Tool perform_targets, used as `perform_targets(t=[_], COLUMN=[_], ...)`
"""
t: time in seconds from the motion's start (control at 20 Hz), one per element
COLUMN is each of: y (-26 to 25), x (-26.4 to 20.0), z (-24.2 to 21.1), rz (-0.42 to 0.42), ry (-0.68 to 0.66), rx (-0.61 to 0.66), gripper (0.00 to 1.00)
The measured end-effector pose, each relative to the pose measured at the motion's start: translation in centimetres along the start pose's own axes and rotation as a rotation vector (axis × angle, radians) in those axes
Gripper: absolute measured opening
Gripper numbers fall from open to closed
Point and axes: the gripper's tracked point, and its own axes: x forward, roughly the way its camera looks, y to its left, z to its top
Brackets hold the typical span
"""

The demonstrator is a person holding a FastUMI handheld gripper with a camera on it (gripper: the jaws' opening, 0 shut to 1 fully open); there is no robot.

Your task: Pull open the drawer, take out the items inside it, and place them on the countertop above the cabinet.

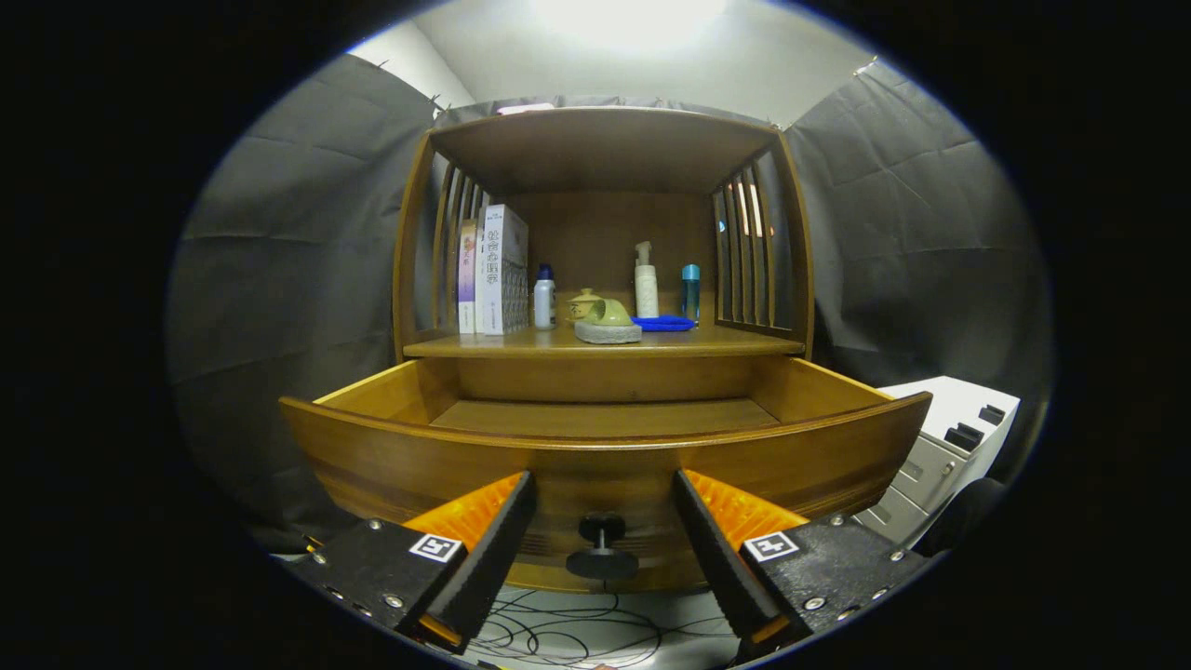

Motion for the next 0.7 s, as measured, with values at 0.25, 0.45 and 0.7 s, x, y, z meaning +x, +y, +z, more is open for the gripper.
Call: perform_targets(t=[0.25, 0.45, 0.7], y=[-0.4, 0.1, 0.3], x=[1.7, 4.1, 7.9], z=[0.5, 1.1, 2.0], rz=[0.016, 0.016, 0.002], ry=[-0.012, -0.020, -0.019], rx=[-0.003, 0.014, 0.036], gripper=[0.95, 0.95, 0.95])
